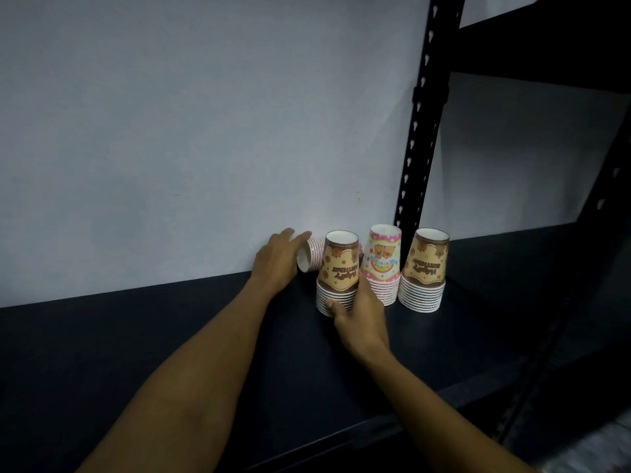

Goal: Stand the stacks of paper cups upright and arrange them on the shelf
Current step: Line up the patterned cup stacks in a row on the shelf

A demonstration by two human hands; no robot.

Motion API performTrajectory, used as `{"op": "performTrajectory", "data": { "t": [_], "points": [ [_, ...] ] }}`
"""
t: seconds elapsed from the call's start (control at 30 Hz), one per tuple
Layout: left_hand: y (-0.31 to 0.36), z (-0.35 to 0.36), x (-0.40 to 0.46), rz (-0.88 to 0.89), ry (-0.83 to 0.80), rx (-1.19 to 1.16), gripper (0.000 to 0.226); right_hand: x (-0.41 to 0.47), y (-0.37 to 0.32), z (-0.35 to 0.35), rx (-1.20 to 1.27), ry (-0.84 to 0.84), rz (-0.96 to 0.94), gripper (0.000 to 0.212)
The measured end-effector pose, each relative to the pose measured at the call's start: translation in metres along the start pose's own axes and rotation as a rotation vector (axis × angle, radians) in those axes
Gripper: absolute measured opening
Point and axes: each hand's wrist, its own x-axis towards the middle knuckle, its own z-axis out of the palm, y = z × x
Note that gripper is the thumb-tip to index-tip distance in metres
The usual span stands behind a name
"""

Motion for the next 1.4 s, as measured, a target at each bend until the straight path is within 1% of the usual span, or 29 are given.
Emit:
{"op": "performTrajectory", "data": {
  "t": [0.07,0.1,0.17,0.27,0.33,0.4,0.43,0.53,0.57,0.6,0.63,0.67,0.7,0.73,0.8,0.83,0.9,0.97,1.03,1.13,1.17,1.23,1.33,1.4],
  "points": [
    [-0.002,-0.001,0.003,0.054,0.115,0.0,0.035,0.001,0.0,0.0,0.004,-0.001,-0.004,0.055],
    [-0.003,-0.004,0.001,0.065,0.158,-0.001,0.025,0.001,0.0,0.0,0.004,-0.003,-0.006,0.055],
    [-0.007,-0.011,-0.008,0.066,0.195,0.008,0.013,0.001,0.0,-0.001,0.003,-0.006,-0.005,0.054],
    [-0.018,-0.028,-0.038,0.036,0.185,-0.033,0.009,0.001,-0.002,-0.002,-0.002,-0.019,0.001,0.049],
    [-0.029,-0.04,-0.064,-0.015,0.169,-0.075,0.011,0.0,-0.005,-0.004,-0.009,-0.04,-0.005,0.046],
    [-0.04,-0.055,-0.094,-0.079,0.154,-0.147,0.007,0.0,-0.008,-0.005,-0.028,-0.065,-0.007,0.045],
    [-0.045,-0.064,-0.109,-0.11,0.135,-0.207,0.01,-0.001,-0.01,-0.005,-0.038,-0.077,-0.007,0.045],
    [-0.05,-0.094,-0.147,-0.213,0.004,-0.474,0.054,-0.004,-0.015,-0.005,-0.057,-0.103,-0.024,0.045],
    [-0.049,-0.102,-0.156,-0.265,-0.068,-0.594,0.06,-0.006,-0.017,-0.006,-0.071,-0.115,-0.04,0.046],
    [-0.047,-0.111,-0.161,-0.331,-0.156,-0.725,0.059,-0.009,-0.02,-0.005,-0.091,-0.133,-0.059,0.048],
    [-0.045,-0.119,-0.164,-0.399,-0.229,-0.845,0.053,-0.012,-0.023,-0.005,-0.114,-0.156,-0.084,0.048],
    [-0.044,-0.123,-0.163,-0.478,-0.276,-0.91,0.046,-0.015,-0.026,-0.003,-0.135,-0.176,-0.107,0.049],
    [-0.041,-0.128,-0.159,-0.546,-0.291,-0.921,0.044,-0.018,-0.029,-0.001,-0.147,-0.189,-0.124,0.049],
    [-0.037,-0.132,-0.154,-0.609,-0.28,-0.88,0.053,-0.022,-0.032,0.0,-0.148,-0.193,-0.124,0.05],
    [-0.03,-0.132,-0.139,-0.734,-0.218,-0.746,0.082,-0.027,-0.036,0.004,-0.126,-0.192,-0.095,0.052],
    [-0.025,-0.13,-0.133,-0.79,-0.189,-0.69,0.089,-0.029,-0.038,0.004,-0.114,-0.191,-0.08,0.053],
    [-0.013,-0.127,-0.128,-0.845,-0.186,-0.602,0.083,-0.03,-0.041,0.002,-0.081,-0.194,-0.049,0.055],
    [-0.006,-0.121,-0.125,-0.856,-0.177,-0.615,0.075,-0.03,-0.042,-0.002,-0.046,-0.203,-0.028,0.057],
    [-0.004,-0.112,-0.127,-0.828,-0.121,-0.718,0.073,-0.03,-0.041,-0.003,-0.04,-0.198,-0.031,0.058],
    [-0.003,-0.094,-0.142,-0.673,-0.078,-0.841,0.076,-0.029,-0.038,-0.003,-0.026,-0.183,-0.032,0.058],
    [-0.003,-0.088,-0.149,-0.622,-0.077,-0.828,0.078,-0.029,-0.037,-0.003,-0.014,-0.184,-0.021,0.059],
    [-0.004,-0.08,-0.157,-0.558,-0.072,-0.725,0.075,-0.027,-0.036,-0.003,0.003,-0.188,-0.008,0.06],
    [-0.006,-0.074,-0.156,-0.504,-0.131,-0.639,0.074,-0.027,-0.033,-0.001,0.021,-0.185,-0.008,0.062],
    [-0.004,-0.072,-0.156,-0.458,-0.175,-0.558,0.077,-0.026,-0.031,-0.001,0.033,-0.181,-0.006,0.063]
  ]
}}
